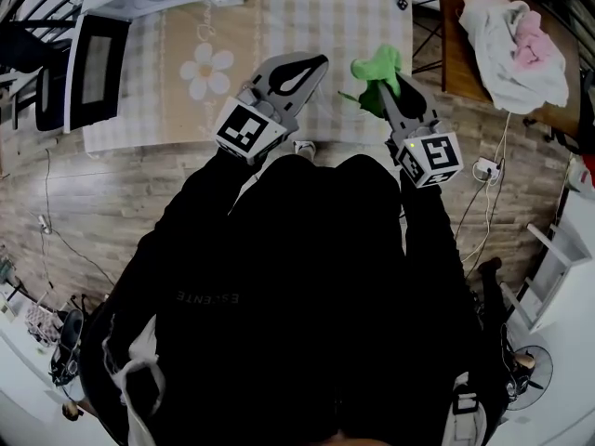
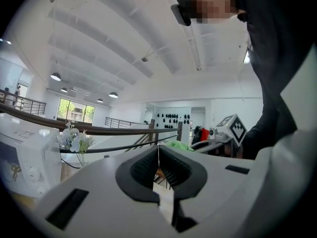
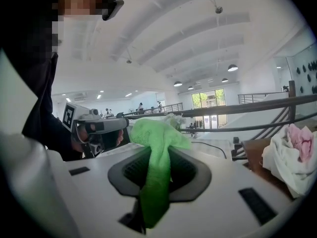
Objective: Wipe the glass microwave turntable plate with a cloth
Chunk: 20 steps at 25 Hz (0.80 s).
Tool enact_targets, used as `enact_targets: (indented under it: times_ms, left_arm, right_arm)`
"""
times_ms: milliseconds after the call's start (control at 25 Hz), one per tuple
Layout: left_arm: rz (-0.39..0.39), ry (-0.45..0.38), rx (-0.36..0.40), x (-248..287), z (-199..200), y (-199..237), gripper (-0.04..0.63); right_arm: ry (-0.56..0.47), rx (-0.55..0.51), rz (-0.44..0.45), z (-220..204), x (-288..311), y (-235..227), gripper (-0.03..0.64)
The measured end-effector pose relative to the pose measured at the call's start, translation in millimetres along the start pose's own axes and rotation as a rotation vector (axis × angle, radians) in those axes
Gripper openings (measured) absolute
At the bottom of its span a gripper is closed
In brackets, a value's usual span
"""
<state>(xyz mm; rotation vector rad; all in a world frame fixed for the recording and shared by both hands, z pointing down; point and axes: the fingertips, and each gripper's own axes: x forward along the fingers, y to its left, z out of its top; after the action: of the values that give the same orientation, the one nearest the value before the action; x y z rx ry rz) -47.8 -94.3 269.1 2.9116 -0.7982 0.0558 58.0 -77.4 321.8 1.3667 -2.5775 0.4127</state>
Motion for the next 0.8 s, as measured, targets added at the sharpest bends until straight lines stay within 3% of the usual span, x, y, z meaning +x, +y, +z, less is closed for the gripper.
enact_targets:
  times_ms: [200, 800]
  left_arm:
    - [0.012, 0.003, -0.003, 6.1, -19.1, 19.0, 0.020]
    - [0.113, 0.142, -0.021, 32.1, -90.9, 45.8, 0.021]
  right_arm:
    - [0.064, 0.010, 0.011, -21.1, 29.3, -8.2, 0.101]
    - [0.258, 0.002, 0.081, -109.5, 116.9, -41.0, 0.106]
